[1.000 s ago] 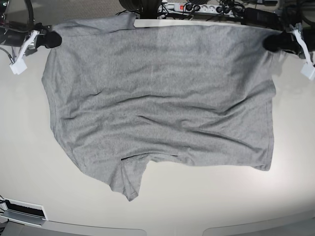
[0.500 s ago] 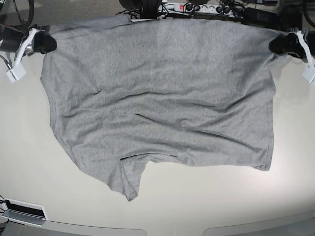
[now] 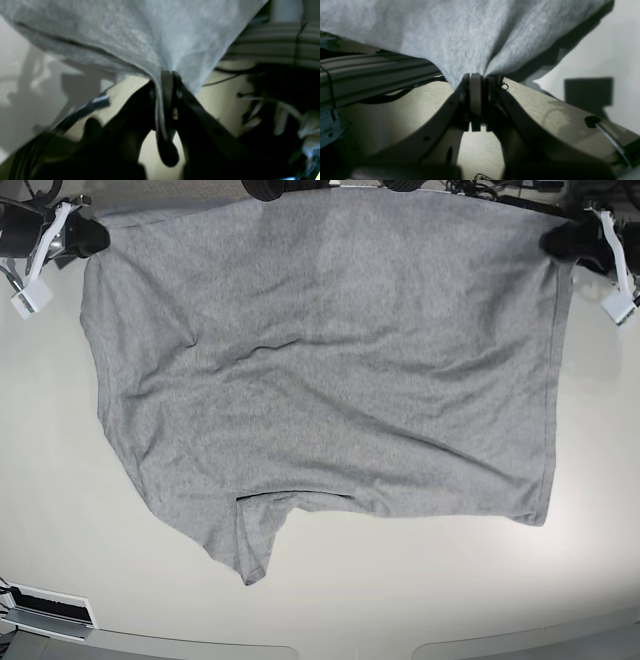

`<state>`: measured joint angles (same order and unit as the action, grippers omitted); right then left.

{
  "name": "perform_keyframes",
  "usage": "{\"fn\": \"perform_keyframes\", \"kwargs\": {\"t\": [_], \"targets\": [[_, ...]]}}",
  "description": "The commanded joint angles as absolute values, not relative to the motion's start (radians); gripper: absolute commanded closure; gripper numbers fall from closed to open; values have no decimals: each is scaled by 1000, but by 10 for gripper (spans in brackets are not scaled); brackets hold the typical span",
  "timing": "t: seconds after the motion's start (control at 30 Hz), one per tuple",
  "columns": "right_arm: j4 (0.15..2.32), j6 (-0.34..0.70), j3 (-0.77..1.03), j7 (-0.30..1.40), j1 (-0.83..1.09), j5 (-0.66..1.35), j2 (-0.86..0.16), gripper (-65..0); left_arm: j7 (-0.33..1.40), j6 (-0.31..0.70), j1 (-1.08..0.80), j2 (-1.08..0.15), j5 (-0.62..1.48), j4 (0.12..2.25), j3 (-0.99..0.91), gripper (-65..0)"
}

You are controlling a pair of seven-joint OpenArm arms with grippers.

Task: Layout the t-shirt on the table in an organized manner, then fold the t-shirt properly
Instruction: 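Fold the held collar edge over onto the shirt body with both grippers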

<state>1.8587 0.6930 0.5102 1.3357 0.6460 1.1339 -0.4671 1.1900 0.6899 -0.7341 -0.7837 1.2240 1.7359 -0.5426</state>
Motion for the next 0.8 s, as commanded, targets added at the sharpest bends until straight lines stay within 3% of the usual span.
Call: {"fn": "perform_keyframes", "kwargs": {"t": [0.0,0.53,0.77], "targets": [[1874,698,518,1332,652,1149,-485,0,1186,698,-747,-807,1234,1747,-563,0],[1896,698,518,1367,660,1155,-485,0,1235,698,-872,-806,1387,1747,-779,0],[1896,698,518,1293,651,1151,-483,0,1085,698,-857,-795,1404,1747,-778,0]]}}
